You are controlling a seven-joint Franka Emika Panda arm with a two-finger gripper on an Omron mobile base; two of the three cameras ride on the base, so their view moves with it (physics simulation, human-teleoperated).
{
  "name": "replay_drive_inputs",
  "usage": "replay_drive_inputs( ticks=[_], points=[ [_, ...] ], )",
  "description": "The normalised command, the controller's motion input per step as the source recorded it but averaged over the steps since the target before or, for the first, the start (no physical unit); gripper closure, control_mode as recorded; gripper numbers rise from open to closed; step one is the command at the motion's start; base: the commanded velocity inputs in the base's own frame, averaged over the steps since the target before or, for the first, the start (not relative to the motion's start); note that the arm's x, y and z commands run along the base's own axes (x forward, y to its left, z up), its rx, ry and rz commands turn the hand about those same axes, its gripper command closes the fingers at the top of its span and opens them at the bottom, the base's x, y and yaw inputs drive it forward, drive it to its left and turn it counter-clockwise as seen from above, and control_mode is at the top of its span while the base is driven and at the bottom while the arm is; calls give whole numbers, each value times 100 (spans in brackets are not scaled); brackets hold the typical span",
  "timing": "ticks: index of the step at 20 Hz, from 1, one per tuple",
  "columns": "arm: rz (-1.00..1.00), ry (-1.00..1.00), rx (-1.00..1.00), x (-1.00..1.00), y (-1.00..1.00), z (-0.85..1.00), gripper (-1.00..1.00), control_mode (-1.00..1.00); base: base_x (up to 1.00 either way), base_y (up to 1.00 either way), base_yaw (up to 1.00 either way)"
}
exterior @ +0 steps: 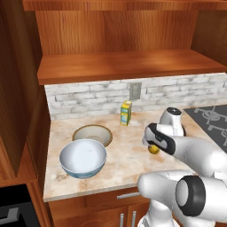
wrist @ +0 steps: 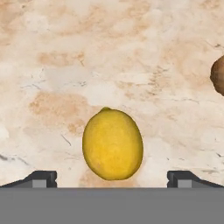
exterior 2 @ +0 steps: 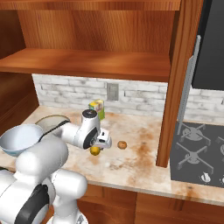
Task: Pick both bowls and place them on the counter. Then place the lemon in one bowl and place the tangerine in the other bowl.
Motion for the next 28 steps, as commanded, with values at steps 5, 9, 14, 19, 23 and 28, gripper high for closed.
replay_drive_inputs(
  ticks=[5,9,14,19,23,28],
  points=[
    [8,0,0,7,0,-35,-100,-100,0,0,0],
    [10,0,0,6,0,-29,-100,-100,0,0,0],
    [10,0,0,1,0,-13,-100,-100,0,0,0],
    [10,-2,0,0,0,-1,-100,-100,0,0,0],
    [8,-1,0,1,0,0,-100,-100,0,0,0],
    [3,0,0,2,6,0,-100,-100,0,0,0]
  ],
)
